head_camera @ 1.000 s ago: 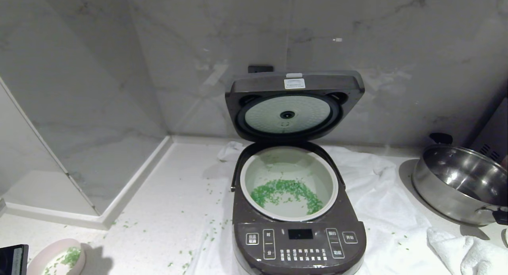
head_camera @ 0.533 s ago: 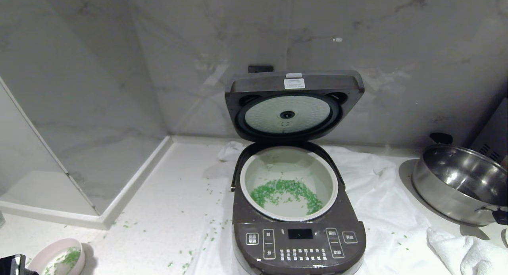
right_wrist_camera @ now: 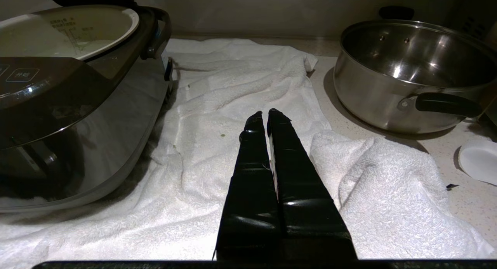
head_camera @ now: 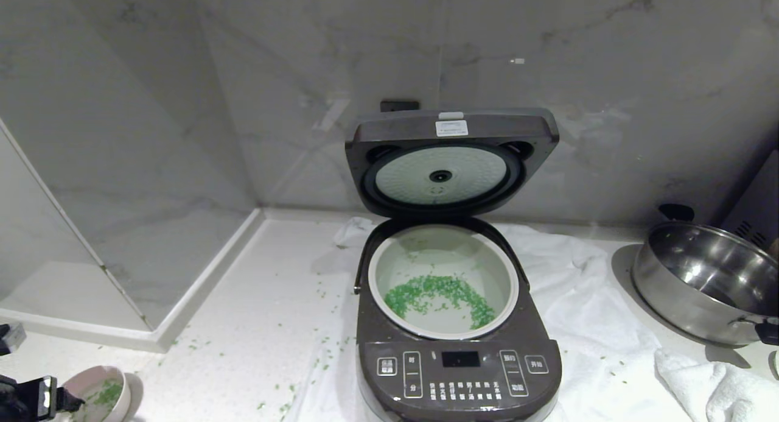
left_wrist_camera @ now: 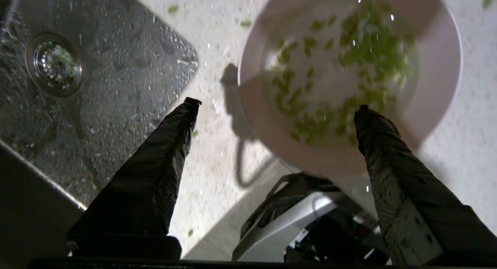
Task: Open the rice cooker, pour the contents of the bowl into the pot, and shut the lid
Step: Pour the water from the bowl into the rice cooker
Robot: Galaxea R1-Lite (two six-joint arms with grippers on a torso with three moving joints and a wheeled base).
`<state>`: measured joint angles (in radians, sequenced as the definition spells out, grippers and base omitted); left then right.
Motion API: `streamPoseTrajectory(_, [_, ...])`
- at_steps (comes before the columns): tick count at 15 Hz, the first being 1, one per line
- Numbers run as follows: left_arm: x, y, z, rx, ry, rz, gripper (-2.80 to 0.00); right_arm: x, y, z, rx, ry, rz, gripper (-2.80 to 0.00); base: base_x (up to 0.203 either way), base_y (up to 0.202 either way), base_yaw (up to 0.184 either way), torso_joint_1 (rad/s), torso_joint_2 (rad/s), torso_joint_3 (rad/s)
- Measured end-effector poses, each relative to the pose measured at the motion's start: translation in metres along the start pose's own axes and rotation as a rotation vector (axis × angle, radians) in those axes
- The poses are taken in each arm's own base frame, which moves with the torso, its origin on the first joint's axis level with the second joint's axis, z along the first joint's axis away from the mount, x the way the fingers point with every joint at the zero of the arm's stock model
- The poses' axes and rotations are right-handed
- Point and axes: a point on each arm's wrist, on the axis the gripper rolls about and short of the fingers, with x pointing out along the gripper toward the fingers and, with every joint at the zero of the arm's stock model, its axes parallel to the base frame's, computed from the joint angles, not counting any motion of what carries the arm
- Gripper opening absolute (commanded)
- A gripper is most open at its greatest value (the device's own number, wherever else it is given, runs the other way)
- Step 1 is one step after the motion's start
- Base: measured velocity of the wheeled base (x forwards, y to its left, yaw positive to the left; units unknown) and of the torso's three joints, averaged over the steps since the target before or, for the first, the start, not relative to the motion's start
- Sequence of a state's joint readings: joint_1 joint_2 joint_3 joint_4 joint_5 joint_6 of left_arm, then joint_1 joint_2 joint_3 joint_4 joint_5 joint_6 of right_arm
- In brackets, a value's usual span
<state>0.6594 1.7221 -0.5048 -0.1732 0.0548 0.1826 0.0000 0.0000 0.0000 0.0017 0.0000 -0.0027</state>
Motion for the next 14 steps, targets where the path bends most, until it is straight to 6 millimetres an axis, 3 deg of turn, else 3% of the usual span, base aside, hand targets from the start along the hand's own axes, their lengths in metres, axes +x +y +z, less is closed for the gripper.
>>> streamPoseTrajectory(10, [0.059, 0.0, 0.001, -0.021, 0.139, -0.018, 0.0, 0.0, 0.0, 0.0, 0.0, 0.0, 0.0, -2.8, 0.0, 0.0, 0.0, 0.0, 0.0, 0.0])
streamPoseTrajectory(11, [0.062, -0.001, 0.0, -0.021, 0.147, -0.021, -2.8, 0.0, 0.0, 0.0, 0.0, 0.0, 0.0, -2.8, 0.0, 0.0, 0.0, 0.0, 0.0, 0.0])
streamPoseTrajectory(14, [0.068, -0.002, -0.002, -0.021, 0.169, -0.032, -2.8, 0.0, 0.0, 0.0, 0.0, 0.0, 0.0, -2.8, 0.0, 0.0, 0.0, 0.0, 0.0, 0.0])
